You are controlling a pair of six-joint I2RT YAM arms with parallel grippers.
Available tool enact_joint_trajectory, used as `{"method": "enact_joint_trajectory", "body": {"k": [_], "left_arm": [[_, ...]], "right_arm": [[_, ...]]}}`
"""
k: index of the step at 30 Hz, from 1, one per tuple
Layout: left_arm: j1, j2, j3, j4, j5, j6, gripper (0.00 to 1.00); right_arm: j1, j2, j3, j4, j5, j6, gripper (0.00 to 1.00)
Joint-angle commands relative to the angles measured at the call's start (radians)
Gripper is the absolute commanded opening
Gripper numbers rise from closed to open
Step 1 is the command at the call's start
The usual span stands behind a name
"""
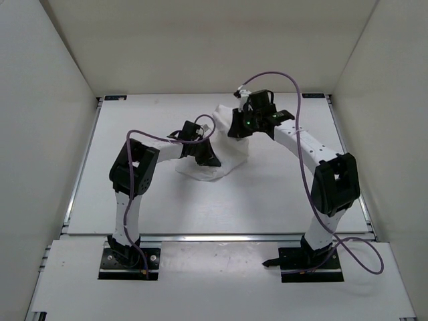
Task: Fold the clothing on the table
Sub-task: Fold the skirt
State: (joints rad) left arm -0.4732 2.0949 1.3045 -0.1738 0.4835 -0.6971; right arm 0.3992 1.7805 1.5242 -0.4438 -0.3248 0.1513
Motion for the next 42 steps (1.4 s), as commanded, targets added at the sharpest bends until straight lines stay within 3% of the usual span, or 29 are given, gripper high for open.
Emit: {"method": "enact_joint_trajectory", "body": {"k": [1,13,23,26,28,33,36,38,42], "left_arm": [[0.007,0.060,-0.042,-0.020,0.004,-0.035,0.00],[0.087,0.048,-0.169,0.115,0.099,-0.100,0.00],[0.146,-0.039,-0.287,0.298,0.207,-0.183,0.00],[0.166,-0.131,-0.321,0.361,0.245,-0.208,0.10],[0.185,-0.188,-0.326,0.306,0.231,-0.176,0.15],[0.303,-0.459,-0.489,0.258,0.094,-0.206,0.15],[0.360,-0.597,-0.540,0.174,0.011,-0.151,0.13],[0.343,-0.628,-0.541,0.074,-0.048,-0.087,0.12],[0.301,-0.570,-0.557,0.071,-0.074,-0.068,0.08]], "right_arm": [[0.046,0.026,0.002,0.040,-0.106,0.046,0.00],[0.165,0.120,-0.082,0.155,-0.307,0.135,0.00],[0.193,0.140,-0.145,0.175,-0.356,0.146,0.01],[0.181,0.145,-0.150,0.177,-0.350,0.142,0.01],[0.164,0.145,-0.121,0.163,-0.352,0.123,0.00],[0.142,0.131,-0.095,0.188,-0.349,0.108,0.00],[0.138,0.135,-0.073,0.179,-0.352,0.114,0.00],[0.138,0.143,-0.047,0.182,-0.353,0.116,0.00],[0.176,0.172,0.004,0.149,-0.349,0.102,0.01]]}}
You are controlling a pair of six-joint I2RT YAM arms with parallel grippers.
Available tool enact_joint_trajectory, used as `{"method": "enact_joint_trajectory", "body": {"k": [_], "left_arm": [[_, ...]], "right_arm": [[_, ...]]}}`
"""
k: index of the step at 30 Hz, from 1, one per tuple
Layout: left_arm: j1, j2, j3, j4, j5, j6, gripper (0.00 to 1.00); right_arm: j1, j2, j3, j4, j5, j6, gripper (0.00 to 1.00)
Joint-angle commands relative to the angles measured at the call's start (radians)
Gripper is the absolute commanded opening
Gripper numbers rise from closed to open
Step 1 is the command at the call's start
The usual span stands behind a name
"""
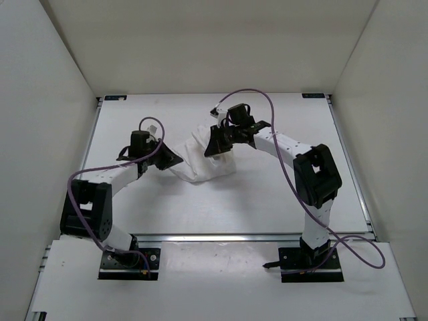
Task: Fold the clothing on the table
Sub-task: Fold the skirt
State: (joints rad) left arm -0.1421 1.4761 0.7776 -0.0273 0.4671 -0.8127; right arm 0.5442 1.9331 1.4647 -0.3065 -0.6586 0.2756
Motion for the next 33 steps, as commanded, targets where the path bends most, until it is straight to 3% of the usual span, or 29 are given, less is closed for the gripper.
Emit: {"method": "enact_joint_trajectory", "body": {"k": [1,4,11,23,24,25,28,33], "left_arm": [[-0.042,0.059,-0.041,-0.063,-0.039,0.040,0.06],[-0.063,0.144,-0.047,-0.034,-0.031,0.015,0.00],[-0.089,0.263,-0.023,-0.013,-0.042,-0.017,0.00],[-0.099,0.320,-0.005,0.014,-0.002,-0.026,0.00],[-0.091,0.323,-0.003,0.010,0.002,-0.025,0.00],[-0.088,0.317,-0.001,0.016,0.007,-0.022,0.00],[-0.070,0.291,-0.012,0.015,0.016,-0.022,0.00],[-0.018,0.204,-0.003,-0.028,0.054,0.006,0.02]], "right_arm": [[0.033,0.024,0.074,0.010,-0.013,-0.026,0.00],[0.040,0.049,0.083,0.013,-0.025,-0.018,0.00],[0.065,0.090,0.117,0.024,-0.032,-0.013,0.01],[0.132,0.240,0.356,-0.072,-0.035,-0.003,0.00],[0.137,0.245,0.371,-0.103,-0.030,-0.003,0.05],[0.138,0.239,0.379,-0.120,-0.004,-0.012,0.27],[0.129,0.193,0.401,-0.206,0.063,-0.062,0.71],[0.091,0.042,0.341,-0.212,0.143,-0.079,0.75]]}}
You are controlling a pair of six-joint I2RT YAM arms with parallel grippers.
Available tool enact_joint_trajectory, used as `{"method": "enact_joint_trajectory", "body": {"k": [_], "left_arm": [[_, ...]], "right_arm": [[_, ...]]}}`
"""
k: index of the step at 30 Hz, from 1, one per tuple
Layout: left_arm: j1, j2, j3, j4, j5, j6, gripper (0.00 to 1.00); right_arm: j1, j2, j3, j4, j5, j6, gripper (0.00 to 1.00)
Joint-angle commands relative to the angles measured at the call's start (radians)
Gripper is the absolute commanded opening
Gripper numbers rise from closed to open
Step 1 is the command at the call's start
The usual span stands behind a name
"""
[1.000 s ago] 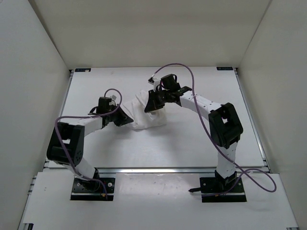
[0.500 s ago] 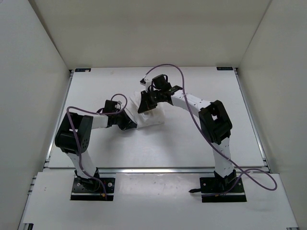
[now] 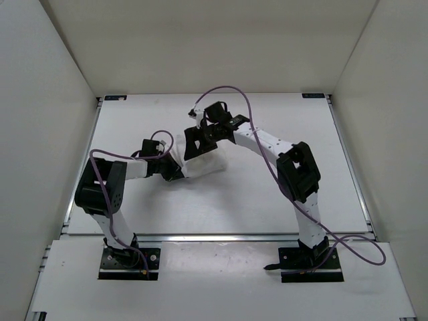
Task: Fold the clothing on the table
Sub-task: Fold the skirt
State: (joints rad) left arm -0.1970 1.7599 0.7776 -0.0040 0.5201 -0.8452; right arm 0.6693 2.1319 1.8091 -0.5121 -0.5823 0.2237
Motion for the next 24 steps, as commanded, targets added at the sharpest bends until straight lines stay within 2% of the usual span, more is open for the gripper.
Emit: {"method": "enact_joint_trajectory", "body": {"k": [1,5,7,9,11,12,15,16,18,19,20,23,24], "left_arm": [[0.050,-0.114,0.003,-0.076,0.003,0.046,0.02],[0.108,-0.250,0.043,-0.163,-0.015,0.107,0.10],[0.117,-0.301,0.071,-0.212,-0.017,0.138,0.15],[0.128,-0.342,0.115,-0.255,-0.043,0.159,0.17],[0.105,-0.375,0.164,-0.280,-0.060,0.176,0.18],[0.090,-0.388,0.185,-0.286,-0.092,0.184,0.19],[0.051,-0.419,0.206,-0.275,-0.160,0.186,0.20],[0.050,-0.427,0.192,-0.255,-0.116,0.184,0.19],[0.045,-0.421,0.175,-0.208,-0.095,0.150,0.12],[0.027,-0.415,0.157,-0.186,-0.101,0.141,0.03],[0.006,-0.398,0.149,-0.179,-0.130,0.146,0.00],[-0.037,-0.315,0.095,-0.136,-0.120,0.132,0.00],[-0.079,-0.253,0.051,-0.092,-0.165,0.133,0.00]], "right_arm": [[-0.048,-0.194,-0.013,0.004,0.074,-0.021,0.73],[-0.103,-0.302,-0.122,0.102,0.134,0.000,0.61],[-0.114,-0.334,-0.204,0.139,0.159,-0.004,0.47],[-0.137,-0.319,-0.227,0.135,0.141,-0.003,0.22],[-0.146,-0.277,-0.249,0.136,0.122,0.006,0.06],[-0.146,-0.262,-0.249,0.138,0.105,0.005,0.01],[-0.132,-0.178,-0.246,0.149,0.084,-0.009,0.00],[-0.122,-0.173,-0.240,0.162,0.078,-0.003,0.00],[-0.128,-0.124,-0.225,0.173,0.067,-0.006,0.00],[-0.125,-0.110,-0.196,0.173,0.058,-0.007,0.00],[-0.128,-0.081,-0.168,0.169,0.058,-0.014,0.00],[-0.145,-0.015,-0.130,0.162,0.059,-0.018,0.00],[-0.170,0.005,-0.132,0.164,0.049,-0.006,0.00]]}}
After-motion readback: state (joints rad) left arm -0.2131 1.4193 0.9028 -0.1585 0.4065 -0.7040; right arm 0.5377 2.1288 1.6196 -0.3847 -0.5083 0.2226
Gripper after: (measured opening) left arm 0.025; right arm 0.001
